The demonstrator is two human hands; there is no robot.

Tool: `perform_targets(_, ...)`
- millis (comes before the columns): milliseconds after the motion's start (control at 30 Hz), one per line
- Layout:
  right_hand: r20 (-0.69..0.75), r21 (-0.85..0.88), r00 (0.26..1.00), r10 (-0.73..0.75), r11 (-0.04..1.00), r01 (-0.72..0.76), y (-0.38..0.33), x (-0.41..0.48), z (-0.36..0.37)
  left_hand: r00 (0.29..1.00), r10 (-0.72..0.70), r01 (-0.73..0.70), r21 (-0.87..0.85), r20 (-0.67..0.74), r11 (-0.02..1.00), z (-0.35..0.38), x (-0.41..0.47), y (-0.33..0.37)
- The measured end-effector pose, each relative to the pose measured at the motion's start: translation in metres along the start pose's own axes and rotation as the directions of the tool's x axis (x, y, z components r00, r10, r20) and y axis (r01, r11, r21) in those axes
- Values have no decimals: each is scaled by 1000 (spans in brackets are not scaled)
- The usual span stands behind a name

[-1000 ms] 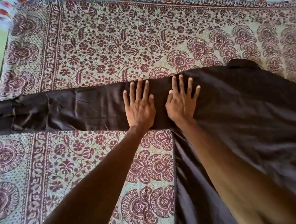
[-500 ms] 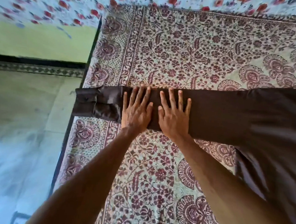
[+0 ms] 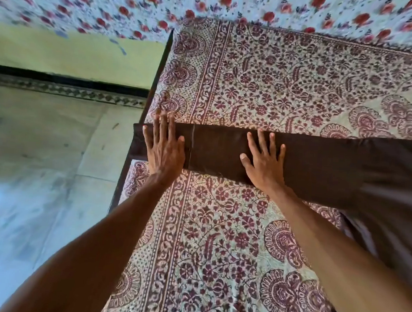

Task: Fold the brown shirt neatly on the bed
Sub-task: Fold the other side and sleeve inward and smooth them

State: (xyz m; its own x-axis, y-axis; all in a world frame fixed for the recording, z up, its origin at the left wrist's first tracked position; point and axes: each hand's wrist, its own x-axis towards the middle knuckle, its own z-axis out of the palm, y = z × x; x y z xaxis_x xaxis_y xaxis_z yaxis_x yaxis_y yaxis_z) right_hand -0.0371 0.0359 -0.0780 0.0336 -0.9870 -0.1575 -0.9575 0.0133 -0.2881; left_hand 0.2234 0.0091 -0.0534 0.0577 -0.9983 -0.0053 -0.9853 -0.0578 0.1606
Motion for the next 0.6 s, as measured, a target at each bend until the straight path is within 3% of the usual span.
perform_targets(67, -66, 212, 997, 34, 977, -20, 6, -8, -10, 994, 108, -108, -56, -16, 993, -8, -17, 26)
perform_targets(133, -228, 319, 967, 114, 947, -37, 16, -22, -21, 980, 197, -195, -116, 9, 974, -8, -33, 49)
perform_targets(200, -329, 268, 927, 178, 959, -89, 36, -38, -32, 967, 254, -248, -176, 11, 953, -5, -43, 75)
perform_targets(300, -360, 211, 895, 263, 958, -197, 84, -59, -52, 957, 290, -282, -244, -5, 928, -2, -56, 125)
perform_targets(433, -287, 220, 900, 329, 937, -272, 161, -71, -86, 940, 298, -210, -406, 166, 889, -5, -75, 204)
perform_targets(600, -19, 85, 986, 165, 983, -163, 229, -52, -124, 818, 348, -200, -340, 459, 919, 1, -102, 297)
